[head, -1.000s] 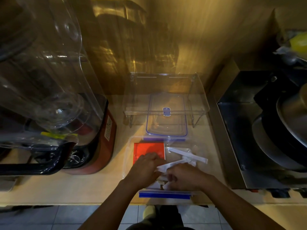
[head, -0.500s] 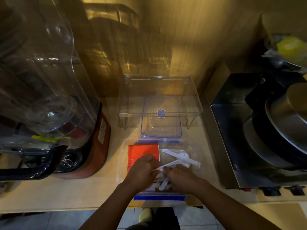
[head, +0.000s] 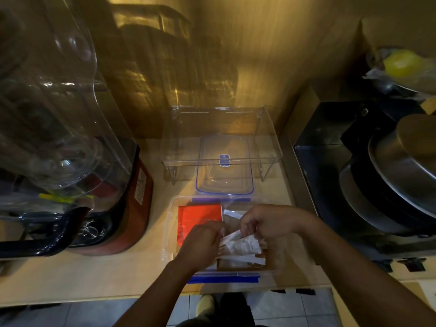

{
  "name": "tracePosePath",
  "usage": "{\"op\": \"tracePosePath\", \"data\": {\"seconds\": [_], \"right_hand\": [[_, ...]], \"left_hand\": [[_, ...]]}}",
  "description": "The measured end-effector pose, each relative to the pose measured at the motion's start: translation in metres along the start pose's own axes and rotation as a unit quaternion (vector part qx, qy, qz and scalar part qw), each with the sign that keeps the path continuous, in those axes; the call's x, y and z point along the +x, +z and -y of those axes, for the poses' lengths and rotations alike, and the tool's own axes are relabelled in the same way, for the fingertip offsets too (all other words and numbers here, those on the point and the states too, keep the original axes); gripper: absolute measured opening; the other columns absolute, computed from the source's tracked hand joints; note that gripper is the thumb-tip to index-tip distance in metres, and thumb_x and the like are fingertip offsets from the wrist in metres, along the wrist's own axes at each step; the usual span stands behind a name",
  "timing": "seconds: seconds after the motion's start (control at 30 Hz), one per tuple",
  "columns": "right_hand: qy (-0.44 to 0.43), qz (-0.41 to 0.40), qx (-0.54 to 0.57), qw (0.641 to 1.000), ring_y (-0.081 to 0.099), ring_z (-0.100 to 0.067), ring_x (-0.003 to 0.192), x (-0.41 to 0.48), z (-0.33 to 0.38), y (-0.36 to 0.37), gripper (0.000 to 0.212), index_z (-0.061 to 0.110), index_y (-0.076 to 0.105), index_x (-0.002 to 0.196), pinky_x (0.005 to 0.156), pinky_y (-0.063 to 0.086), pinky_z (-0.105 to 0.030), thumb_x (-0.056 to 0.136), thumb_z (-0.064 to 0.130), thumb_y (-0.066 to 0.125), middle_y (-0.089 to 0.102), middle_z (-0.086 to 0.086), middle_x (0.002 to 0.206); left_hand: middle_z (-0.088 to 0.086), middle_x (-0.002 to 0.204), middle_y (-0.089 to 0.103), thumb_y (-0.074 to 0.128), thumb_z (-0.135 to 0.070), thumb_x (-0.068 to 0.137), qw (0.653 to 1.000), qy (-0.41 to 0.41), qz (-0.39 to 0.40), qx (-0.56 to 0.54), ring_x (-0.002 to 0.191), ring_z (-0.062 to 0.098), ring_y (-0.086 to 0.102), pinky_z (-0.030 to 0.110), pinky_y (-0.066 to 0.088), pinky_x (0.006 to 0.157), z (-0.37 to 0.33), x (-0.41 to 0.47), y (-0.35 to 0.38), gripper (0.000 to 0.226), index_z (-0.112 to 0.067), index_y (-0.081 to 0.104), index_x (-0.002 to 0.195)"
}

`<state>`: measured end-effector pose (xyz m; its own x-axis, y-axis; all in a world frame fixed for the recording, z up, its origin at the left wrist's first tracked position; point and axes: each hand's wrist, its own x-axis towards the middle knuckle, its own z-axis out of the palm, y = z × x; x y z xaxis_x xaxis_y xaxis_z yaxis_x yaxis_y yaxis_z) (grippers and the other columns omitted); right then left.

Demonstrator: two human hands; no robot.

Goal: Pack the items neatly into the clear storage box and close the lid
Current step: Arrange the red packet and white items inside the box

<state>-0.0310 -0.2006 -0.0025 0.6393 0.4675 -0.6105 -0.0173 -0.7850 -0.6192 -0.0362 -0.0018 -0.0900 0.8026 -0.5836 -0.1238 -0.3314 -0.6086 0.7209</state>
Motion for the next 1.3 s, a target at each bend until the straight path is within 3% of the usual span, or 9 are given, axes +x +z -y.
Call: {"op": "tracePosePath", "data": {"seconds": [0.13,0.27,0.37,0.5,0.6,0.7,0.9,1.1,1.3], "right_hand": [[0.015,-0.039,0.092,0.995,0.058,-0.004,0.063,-0.003,-0.003,-0.013,0.037,0.026,0.067,0.083,0.056,0.045,-0.021,0.083,-0.005,0.046,0.063,0.004,0.079],[0.043,-0.17,0.169,0.97,0.056,-0.001,0.055,0.008,-0.008,-0.01,0.022,0.014,0.064,0.096,0.048,0.043,-0.016,0.084,-0.001,0.053,0.061,0.002,0.076],[0.106,-0.209,0.017,0.972,0.059,-0.013,0.078,0.021,-0.014,0.006,0.015,0.019,0.058,0.096,0.071,0.05,-0.03,0.083,0.015,0.064,0.06,0.002,0.085],[0.062,-0.083,-0.031,0.994,0.056,-0.019,0.085,0.024,-0.017,0.033,0.015,0.013,0.063,0.089,0.076,0.047,-0.034,0.075,0.012,0.066,0.058,-0.007,0.093],[0.064,-0.047,-0.173,0.982,0.055,-0.022,0.103,0.027,-0.023,0.053,0.035,0.018,0.058,0.11,0.071,0.041,-0.03,0.076,0.016,0.067,0.057,-0.005,0.117],[0.051,-0.023,-0.199,0.978,0.059,-0.024,0.097,0.03,-0.031,0.068,0.025,0.011,0.06,0.103,0.071,0.046,-0.033,0.079,0.016,0.064,0.063,-0.01,0.112],[-0.021,-0.039,-0.108,0.993,0.056,-0.02,0.097,0.031,-0.038,0.075,0.022,0.013,0.066,0.1,0.082,0.045,-0.034,0.079,0.013,0.063,0.062,-0.008,0.106],[0.027,-0.11,-0.235,0.965,0.039,-0.024,0.126,0.047,-0.046,0.088,0.068,0.023,0.038,0.132,0.103,0.028,-0.04,0.074,0.043,0.067,0.046,-0.005,0.136],[0.012,-0.172,-0.386,0.906,0.042,-0.033,0.119,0.056,-0.05,0.096,0.043,0.006,0.053,0.117,0.102,0.03,-0.045,0.082,0.031,0.057,0.049,-0.018,0.127]], "left_hand": [[0.002,0.104,0.066,0.047,-0.018,0.094,1.0,-0.007,0.011,0.023,0.091,0.012,0.058,0.023,0.045,0.076,0.001,-0.002,0.0,0.02,-0.016,0.064,0.105],[0.003,0.104,0.066,0.043,-0.019,0.095,0.999,-0.005,0.041,0.022,0.088,0.013,0.056,0.026,0.044,0.073,-0.005,-0.006,-0.003,0.021,-0.02,0.063,0.101],[0.003,0.104,0.068,0.048,-0.014,0.091,0.994,-0.033,0.102,-0.011,0.089,0.019,0.062,0.031,0.051,0.076,-0.01,-0.01,-0.004,0.02,-0.017,0.065,0.102],[0.01,0.104,0.068,0.051,-0.017,0.09,0.982,-0.016,0.181,0.05,0.091,0.022,0.062,0.036,0.052,0.081,-0.01,-0.014,-0.003,0.019,-0.009,0.067,0.096],[0.01,0.102,0.069,0.053,-0.018,0.087,0.98,-0.036,0.166,0.104,0.089,0.026,0.064,0.037,0.053,0.078,-0.007,-0.014,0.0,0.019,-0.01,0.069,0.093],[0.004,0.116,0.066,0.049,-0.02,0.09,0.982,0.0,0.103,0.16,0.1,0.022,0.063,0.032,0.052,0.083,-0.006,-0.017,0.002,0.025,-0.02,0.062,0.112],[-0.002,0.119,0.066,0.051,-0.032,0.092,0.989,0.014,0.12,0.087,0.104,0.018,0.062,0.027,0.05,0.087,-0.005,-0.022,0.006,0.026,-0.028,0.06,0.116],[0.004,0.109,0.068,0.051,-0.029,0.091,0.99,-0.008,0.118,0.08,0.093,0.018,0.064,0.029,0.052,0.082,-0.002,-0.02,0.008,0.019,-0.021,0.063,0.104],[0.0,0.112,0.068,0.05,-0.033,0.091,0.993,-0.024,0.072,0.09,0.094,0.013,0.064,0.019,0.047,0.078,0.005,-0.025,0.016,0.024,-0.023,0.063,0.109]]}}
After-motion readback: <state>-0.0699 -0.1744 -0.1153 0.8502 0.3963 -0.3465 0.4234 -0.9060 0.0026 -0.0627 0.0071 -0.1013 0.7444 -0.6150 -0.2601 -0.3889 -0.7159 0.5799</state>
